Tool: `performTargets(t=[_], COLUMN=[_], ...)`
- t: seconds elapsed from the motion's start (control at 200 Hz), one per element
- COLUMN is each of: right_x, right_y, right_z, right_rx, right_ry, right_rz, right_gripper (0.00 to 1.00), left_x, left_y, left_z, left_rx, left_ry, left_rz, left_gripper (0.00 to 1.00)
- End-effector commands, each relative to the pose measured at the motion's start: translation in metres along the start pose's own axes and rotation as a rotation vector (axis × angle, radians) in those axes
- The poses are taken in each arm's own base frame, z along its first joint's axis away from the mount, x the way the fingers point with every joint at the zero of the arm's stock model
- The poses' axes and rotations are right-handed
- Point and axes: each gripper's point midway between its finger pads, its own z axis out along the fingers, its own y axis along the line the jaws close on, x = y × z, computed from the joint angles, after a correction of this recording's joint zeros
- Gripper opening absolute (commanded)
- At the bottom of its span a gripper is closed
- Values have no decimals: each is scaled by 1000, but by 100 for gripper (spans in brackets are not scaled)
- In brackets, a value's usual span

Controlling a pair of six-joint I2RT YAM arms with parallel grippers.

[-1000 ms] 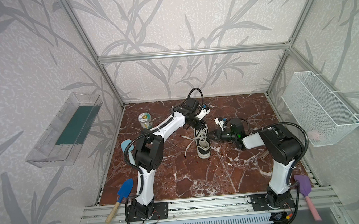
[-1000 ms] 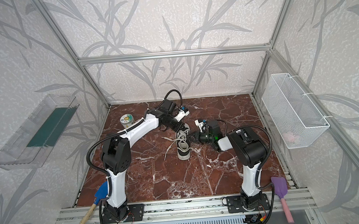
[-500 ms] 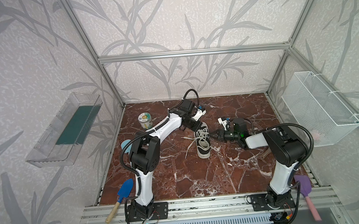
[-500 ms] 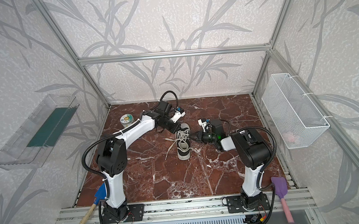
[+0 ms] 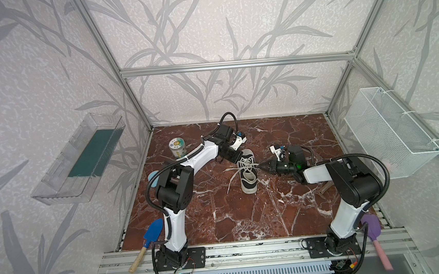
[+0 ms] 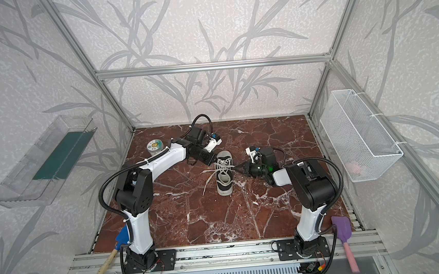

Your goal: Tie the shoes

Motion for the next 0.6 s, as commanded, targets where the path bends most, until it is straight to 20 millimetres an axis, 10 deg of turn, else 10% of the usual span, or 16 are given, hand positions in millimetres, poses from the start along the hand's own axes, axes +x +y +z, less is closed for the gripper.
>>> performTargets(t=[0.0,0.595], right_x=[-4,1], right_y=[2,-21], right_z=[-7,-22], right_rx=[22,122], right_ry=[-28,-66], right_rz=[-26,21], right_gripper=[0,0], left_x=[-13,1], left_y=[-2,14], left_z=[-18,-20], left_rx=[-3,-13], left_ry=[-64,-53], left_rz=[-8,-47], left_gripper=[0,0])
